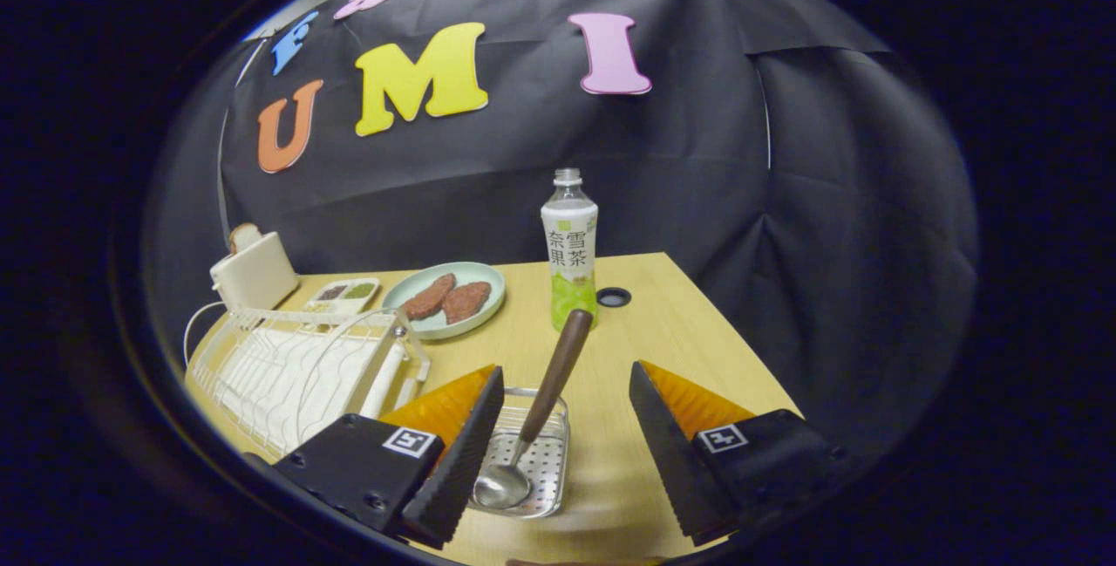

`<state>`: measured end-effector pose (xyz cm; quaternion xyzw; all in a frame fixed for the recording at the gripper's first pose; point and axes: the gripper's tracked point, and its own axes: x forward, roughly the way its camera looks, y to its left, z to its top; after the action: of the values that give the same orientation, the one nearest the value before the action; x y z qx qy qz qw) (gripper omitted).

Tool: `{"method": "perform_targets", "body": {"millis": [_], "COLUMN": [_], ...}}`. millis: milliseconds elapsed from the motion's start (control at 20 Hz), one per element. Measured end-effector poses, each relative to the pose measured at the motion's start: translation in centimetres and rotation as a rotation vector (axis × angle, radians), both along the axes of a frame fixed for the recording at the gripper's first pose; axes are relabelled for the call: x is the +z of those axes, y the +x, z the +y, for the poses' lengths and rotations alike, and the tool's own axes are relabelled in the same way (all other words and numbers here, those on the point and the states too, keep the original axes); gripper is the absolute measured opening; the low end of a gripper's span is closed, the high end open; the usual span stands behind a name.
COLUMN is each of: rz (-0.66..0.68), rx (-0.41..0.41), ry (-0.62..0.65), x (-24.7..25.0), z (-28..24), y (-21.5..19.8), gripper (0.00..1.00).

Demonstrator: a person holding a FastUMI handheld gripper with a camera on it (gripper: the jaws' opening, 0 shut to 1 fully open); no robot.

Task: Take the plate from the dish rack, then take the spoon from the basket and place it into the plate.

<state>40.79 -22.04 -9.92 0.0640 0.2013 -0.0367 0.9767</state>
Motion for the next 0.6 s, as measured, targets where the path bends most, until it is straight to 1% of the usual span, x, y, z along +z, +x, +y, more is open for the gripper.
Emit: {"method": "perform_targets", "body": {"millis": [50,150,200,300,350,400,450,500,600], "rz": [0.0,0.021,0.046,0.054,0.062,0.061,0.06,0.05,0.043], "rx": [0.009,0.03,0.021,0.016,0.009,0.007,0.016,0.032,0.025], "ry": [-0.009,0.017,0.031,0.046,0.049,0.054,0.054,0.061,0.042], "x": [0.1,0.0,-0.3,-0.3,-0.3,-0.2,-0.1,0.4,0.9], "z": [0.3,1.4,1.5,1.9,2.0,2.2,2.6,3.2,3.6], "y": [0.5,1.4,1.7,2.3,2.5,2.4,2.4,2.3,1.9], "gripper": [0.93,0.86,0.75,0.51,0.47,0.32,0.25,0.21,0.15]}}
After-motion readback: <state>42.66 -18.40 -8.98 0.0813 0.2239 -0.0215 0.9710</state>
